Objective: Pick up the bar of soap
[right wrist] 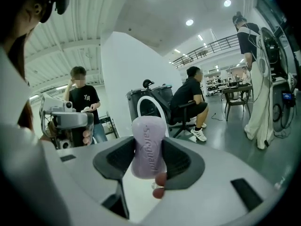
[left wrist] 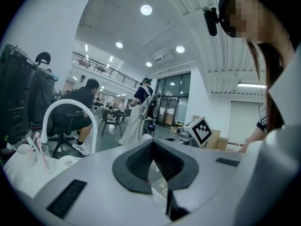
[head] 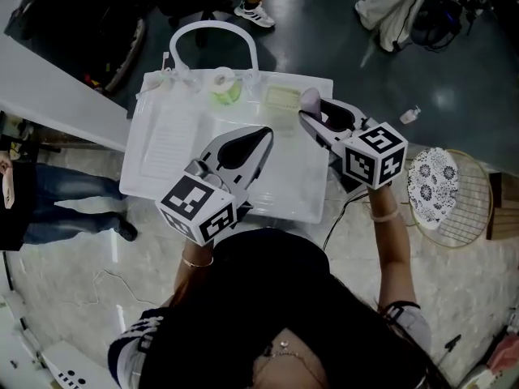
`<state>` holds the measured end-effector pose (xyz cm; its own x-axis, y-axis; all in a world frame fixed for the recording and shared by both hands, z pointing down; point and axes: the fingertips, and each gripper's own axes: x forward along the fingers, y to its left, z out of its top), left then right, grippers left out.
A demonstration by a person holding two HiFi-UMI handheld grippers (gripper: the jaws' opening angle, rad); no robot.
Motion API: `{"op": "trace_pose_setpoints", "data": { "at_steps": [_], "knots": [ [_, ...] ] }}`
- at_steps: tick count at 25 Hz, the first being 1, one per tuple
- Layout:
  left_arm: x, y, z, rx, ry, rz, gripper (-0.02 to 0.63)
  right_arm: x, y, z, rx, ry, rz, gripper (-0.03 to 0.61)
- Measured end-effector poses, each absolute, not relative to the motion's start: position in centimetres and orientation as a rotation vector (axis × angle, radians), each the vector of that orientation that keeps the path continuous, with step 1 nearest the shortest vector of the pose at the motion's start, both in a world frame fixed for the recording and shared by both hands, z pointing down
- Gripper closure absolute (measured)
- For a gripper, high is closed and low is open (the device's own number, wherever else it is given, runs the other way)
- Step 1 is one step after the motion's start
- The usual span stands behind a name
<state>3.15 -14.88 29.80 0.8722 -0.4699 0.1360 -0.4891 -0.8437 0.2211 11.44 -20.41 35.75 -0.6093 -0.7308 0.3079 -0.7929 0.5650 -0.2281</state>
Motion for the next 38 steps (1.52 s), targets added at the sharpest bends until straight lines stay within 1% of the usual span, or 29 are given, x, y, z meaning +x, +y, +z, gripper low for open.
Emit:
{"op": "trace_pose_setpoints", "data": {
  "at_steps": [14, 30, 38],
  "knots": [
    [3.0, -13.0, 29.1, 2.807, -0.727, 0.089, 0.607, 11.1, -16.7, 30.0, 1.291, -2.814, 0.477, 0.393],
    [3.5, -13.4, 28.2, 2.814, -0.704, 0.081, 0.607, 10.8, -14.3, 26.8, 1.275, -2.907, 0.457, 0.393],
    [3.8, -11.9, 27.2, 2.835, -0.678, 0.054, 0.607, 11.6, -11.4, 24.7, 1.259, -3.01, 0.439, 0.393]
  ]
}}
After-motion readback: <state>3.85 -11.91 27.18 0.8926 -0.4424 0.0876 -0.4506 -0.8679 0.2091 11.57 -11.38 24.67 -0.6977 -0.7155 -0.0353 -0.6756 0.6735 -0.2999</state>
